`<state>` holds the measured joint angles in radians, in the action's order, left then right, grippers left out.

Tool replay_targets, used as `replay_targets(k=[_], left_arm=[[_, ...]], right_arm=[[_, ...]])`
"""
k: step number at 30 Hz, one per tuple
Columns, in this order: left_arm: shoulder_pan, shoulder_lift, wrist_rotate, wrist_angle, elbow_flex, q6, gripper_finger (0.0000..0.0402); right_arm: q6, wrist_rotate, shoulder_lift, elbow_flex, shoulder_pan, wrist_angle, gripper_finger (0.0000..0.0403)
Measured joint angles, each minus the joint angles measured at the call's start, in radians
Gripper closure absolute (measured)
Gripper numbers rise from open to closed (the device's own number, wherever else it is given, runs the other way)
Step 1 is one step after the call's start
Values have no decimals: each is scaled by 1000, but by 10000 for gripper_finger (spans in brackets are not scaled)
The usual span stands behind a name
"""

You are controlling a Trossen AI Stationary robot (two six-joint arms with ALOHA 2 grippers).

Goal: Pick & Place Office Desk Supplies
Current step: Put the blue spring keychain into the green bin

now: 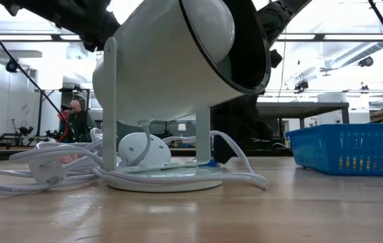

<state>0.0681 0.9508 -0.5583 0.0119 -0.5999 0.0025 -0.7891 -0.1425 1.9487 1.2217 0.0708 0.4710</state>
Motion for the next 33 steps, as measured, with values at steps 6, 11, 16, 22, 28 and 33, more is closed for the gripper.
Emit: replay_targets(k=[6,11,16,22,28,33], left_arm=[[-5,0,0,-34,0,0,158],[-7,0,0,-40,1,0,156],[-7,0,0,-40,1,-1,157],[-13,0,0,-40,1,-2,156],[-19,0,0,-40,1,-3,157],[-20,0,0,-40,1,-3,157]], right_arm=[[115,51,-58,43,-13,-2,344],[297,61,-72,79,-39,23,344],[345,52,-68,83,-66,64,344],[348,62,-64,78,-74,80,344],[352,69,-63,78,-73,79,344],[356,69,-63,76,-73,74,344]])
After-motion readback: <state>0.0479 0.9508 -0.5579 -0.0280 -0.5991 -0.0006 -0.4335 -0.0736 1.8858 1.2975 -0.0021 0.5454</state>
